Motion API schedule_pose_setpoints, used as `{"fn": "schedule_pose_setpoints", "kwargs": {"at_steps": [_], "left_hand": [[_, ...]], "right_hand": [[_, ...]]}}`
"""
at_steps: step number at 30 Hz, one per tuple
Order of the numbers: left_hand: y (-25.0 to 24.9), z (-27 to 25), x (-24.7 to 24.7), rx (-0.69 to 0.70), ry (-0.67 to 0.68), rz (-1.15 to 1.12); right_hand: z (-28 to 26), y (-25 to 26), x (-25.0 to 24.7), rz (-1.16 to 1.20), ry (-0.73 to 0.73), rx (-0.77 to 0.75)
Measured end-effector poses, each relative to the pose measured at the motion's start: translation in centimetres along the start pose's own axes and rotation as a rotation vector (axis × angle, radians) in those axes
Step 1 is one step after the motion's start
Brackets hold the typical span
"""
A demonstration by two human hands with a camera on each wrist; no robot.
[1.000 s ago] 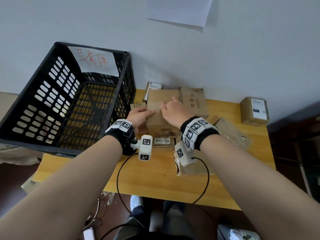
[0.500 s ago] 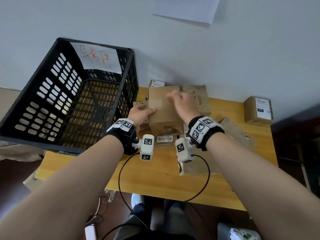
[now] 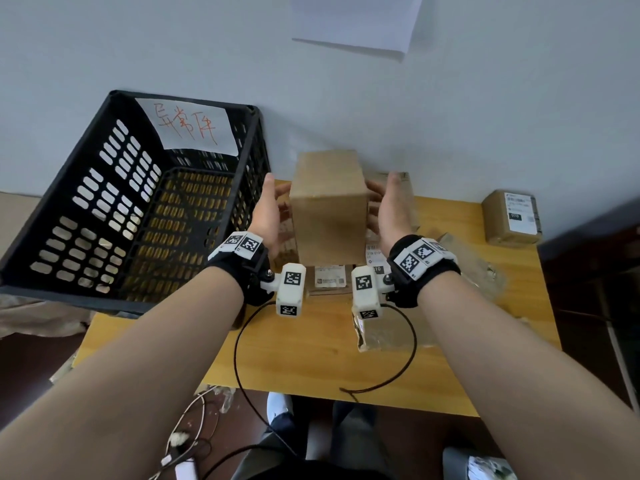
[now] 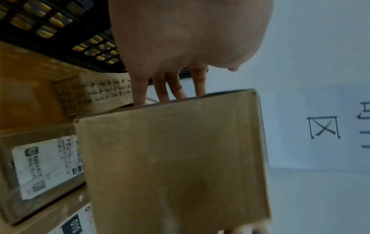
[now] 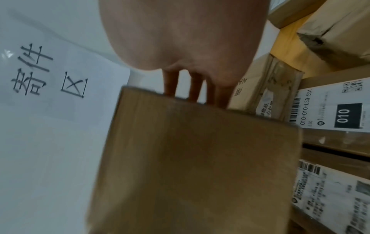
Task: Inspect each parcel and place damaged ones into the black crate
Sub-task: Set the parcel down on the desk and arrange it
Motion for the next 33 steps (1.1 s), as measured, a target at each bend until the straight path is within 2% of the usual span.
{"fn": "schedule_pose_setpoints", "kwargs": {"at_steps": [4,8,12,17,20,23,26,29,33], "left_hand": [[0.2,0.1,0.0,0.009,-0.009,-0.030],[0.6,-0.2,0.4,-0.014,-0.018,0.035],[1.1,0.1,-0.1,-0.023,-0.047,0.086],[1.4,0.2,-0.3,0.021,-0.018,0.204],[2.1,0.4,-0.7,0.009,-0.036,0.220],[3.2,0.7,-1.1,-0.081,-0.002,0.270],[3.4,0.9,-1.1,-0.126,0.028,0.263],[3.1,1.0,-1.0,-0.141,0.044,0.277],[3.0,1.0,-1.5,-0.221,0.053,0.294]], "right_hand": [[-0.7,-0.2,-0.4,0.016,-0.049,0.001],[0.9,-2.2,-0.4,-0.037,-0.035,-0.007],[0.1,-2.6,-0.2,-0.015,0.006,0.006],[3.9,-5.9,-0.3,-0.120,0.030,-0.002],[1.0,-3.6,-0.5,-0.253,-0.014,-0.038],[-1.9,-0.2,-0.8,-0.350,-0.125,-0.225],[-2.6,1.5,0.4,-0.544,0.028,-0.386],[-2.3,1.6,2.4,-0.897,0.178,-0.404],[-1.3,1.1,3.2,-1.118,0.176,-0.433]]}}
Point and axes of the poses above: each hand's wrist, its own z-axis towards the middle knuckle, its own x-axis out of the palm, y = z × x, the point moved 3 cm from there along z, towards the middle knuckle, and after that the axes turned 13 degrees about -z, right-handed, at the moved point
